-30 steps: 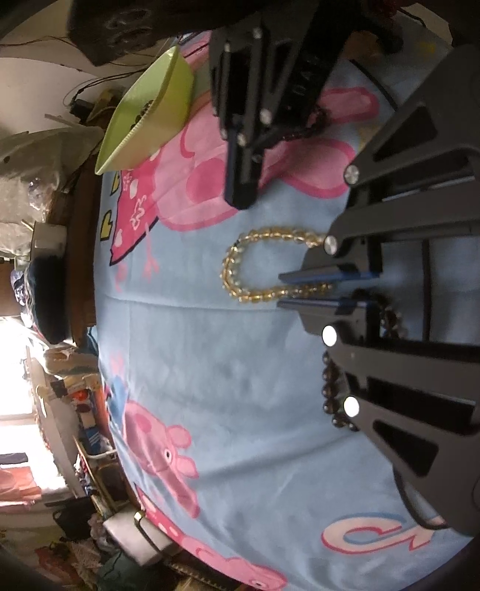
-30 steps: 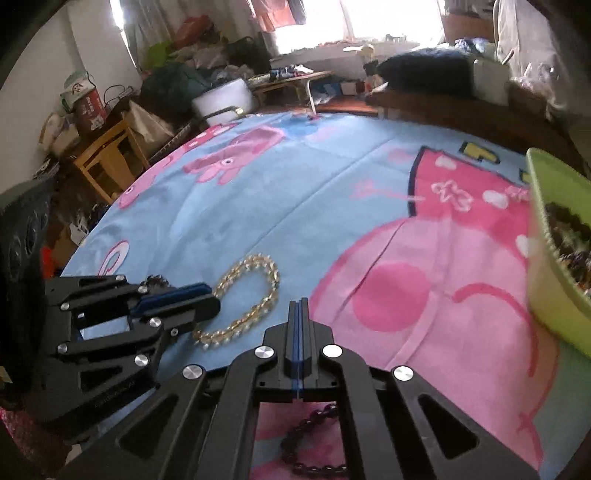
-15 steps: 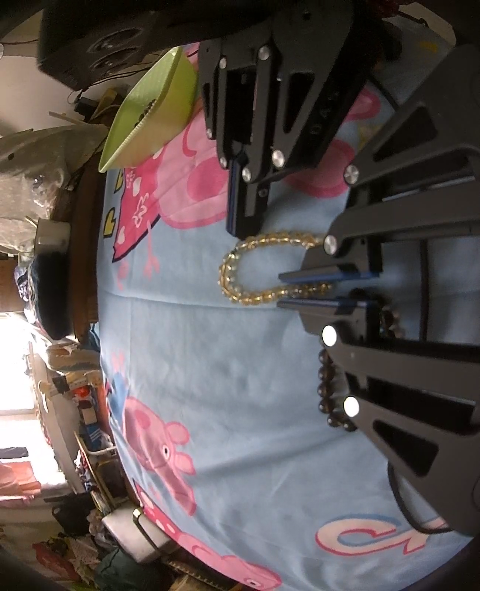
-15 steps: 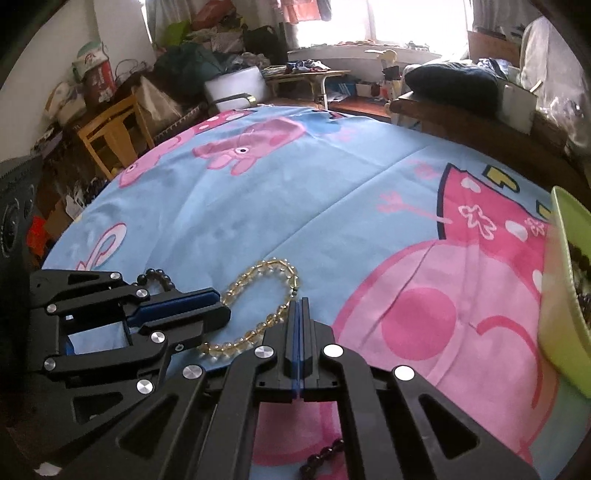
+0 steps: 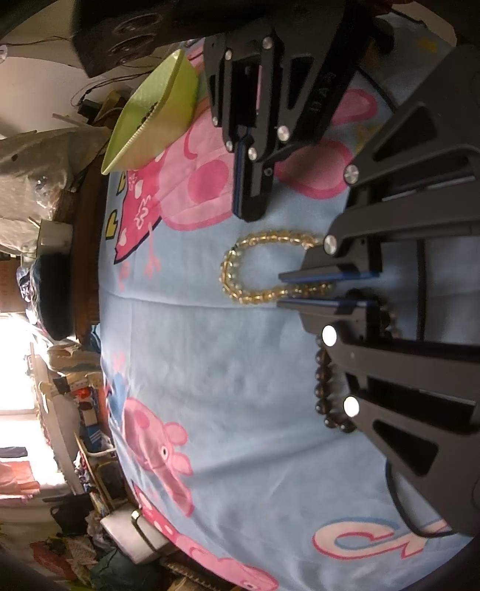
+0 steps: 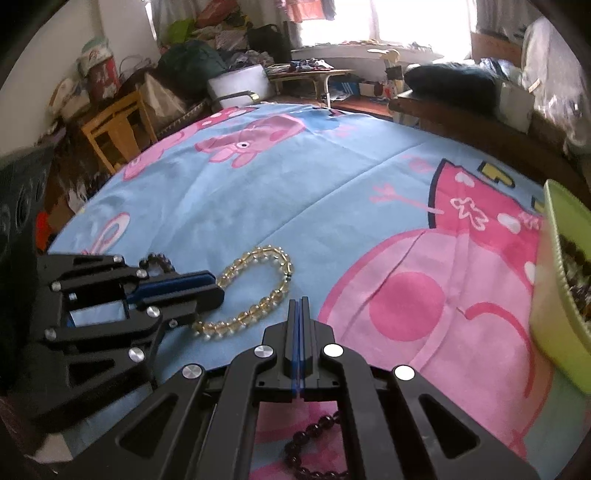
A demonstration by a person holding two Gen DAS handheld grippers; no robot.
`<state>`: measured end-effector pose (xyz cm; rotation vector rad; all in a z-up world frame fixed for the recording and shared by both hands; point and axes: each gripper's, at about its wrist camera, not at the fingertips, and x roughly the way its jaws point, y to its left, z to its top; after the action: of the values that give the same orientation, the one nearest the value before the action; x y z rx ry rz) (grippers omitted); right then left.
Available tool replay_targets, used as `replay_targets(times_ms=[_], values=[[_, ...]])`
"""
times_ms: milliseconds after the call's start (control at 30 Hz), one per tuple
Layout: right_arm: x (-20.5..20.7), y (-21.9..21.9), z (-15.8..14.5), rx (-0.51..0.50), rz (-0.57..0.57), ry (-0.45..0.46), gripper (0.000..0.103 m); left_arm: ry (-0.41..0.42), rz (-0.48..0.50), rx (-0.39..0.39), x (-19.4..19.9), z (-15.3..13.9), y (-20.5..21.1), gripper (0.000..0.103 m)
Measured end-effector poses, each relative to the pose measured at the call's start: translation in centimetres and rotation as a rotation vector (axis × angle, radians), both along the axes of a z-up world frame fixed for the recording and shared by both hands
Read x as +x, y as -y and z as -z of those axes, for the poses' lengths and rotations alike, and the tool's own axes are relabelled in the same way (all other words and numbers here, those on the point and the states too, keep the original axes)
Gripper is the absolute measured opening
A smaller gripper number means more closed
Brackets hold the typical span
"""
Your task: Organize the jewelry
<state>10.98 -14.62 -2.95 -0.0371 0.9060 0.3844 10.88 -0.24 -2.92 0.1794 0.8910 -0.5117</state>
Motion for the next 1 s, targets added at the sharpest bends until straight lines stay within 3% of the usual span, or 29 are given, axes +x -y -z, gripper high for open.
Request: replay_targets(times_ms=[133,333,500,533,567,633,700,800,933,1000], values=[[0.1,0.2,0.0,0.010,0.011,-0.007,0.000,-0.023,0.004,-0.038,0.2,0.0,-0.6,0.007],[0.6,1.2,-0.8,0.180,0.050,-0.017,0.000,-0.011,0.008,-0.036,0.0,0.0,-0.5,0.007],[2.1,0.2,-0.9,0.127,0.061,-0.050,0.000,-0.009,0.021,-0.044,-0.2,0.1,-0.7,0.007],[2.3,-0.1,-0.7,0.117,0.052,-0.063,0.003,-0.009,0.025,-0.047,-0.3,0.1,-0.7,0.007],[2.5,-0.6,-0.4,0.109,0.033,-0.074,0.019,-0.010,0.027,-0.050,-0.3,0.1,-0.8,0.007],[2.3,-1.6,-0.5,0.079,-0.004,-0.047,0.025,-0.014,0.029,-0.060,-0.3,0.1,-0.9,0.007],[2.1,-2.6,-0.5,0.003,-0.014,-0.023,0.025,-0.017,0.030,-0.066,-0.2,0.2,-1.0,0.007],[2.2,-2.3,-0.3,0.001,-0.025,-0.035,0.021,-0.021,0.030,-0.077,-0.2,0.2,-1.2,0.007],[2.1,-1.8,-0.3,-0.032,-0.014,-0.021,0.000,-0.030,0.029,-0.093,-0.1,0.3,-1.4,0.007],[2.1,-1.8,-0.2,-0.072,-0.004,-0.010,0.000,-0.029,0.029,-0.092,-0.1,0.3,-1.4,0.007]])
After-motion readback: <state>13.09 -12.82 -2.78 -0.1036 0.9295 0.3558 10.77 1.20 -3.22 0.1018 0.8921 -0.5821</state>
